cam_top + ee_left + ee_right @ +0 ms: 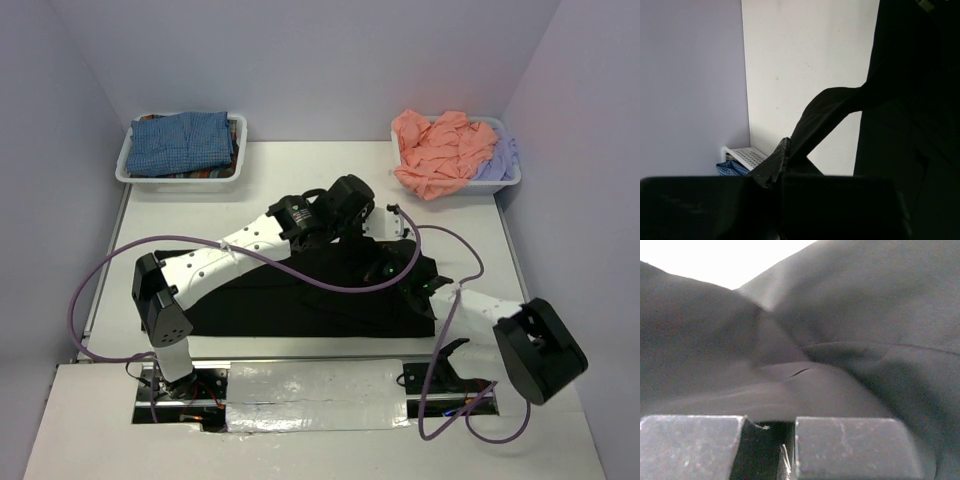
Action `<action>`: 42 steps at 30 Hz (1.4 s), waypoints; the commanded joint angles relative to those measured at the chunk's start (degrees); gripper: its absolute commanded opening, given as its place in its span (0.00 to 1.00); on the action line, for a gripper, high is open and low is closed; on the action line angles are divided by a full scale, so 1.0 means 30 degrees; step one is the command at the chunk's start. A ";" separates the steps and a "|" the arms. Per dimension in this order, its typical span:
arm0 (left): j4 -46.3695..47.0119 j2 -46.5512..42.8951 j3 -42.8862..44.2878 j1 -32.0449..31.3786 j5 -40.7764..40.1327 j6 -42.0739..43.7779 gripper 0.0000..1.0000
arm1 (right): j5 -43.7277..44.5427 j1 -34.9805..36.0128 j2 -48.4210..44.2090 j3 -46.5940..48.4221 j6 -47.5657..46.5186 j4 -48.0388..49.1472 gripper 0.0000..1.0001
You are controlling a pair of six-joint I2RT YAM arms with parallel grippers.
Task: Fold and stack the long sleeve shirts
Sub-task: Fold the shirt
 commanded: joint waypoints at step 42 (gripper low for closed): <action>-0.6693 0.1897 -0.4348 -0.3119 0.6783 -0.1916 0.32 | 0.0777 -0.2765 -0.9633 0.3581 -0.1307 -1.6312 0.42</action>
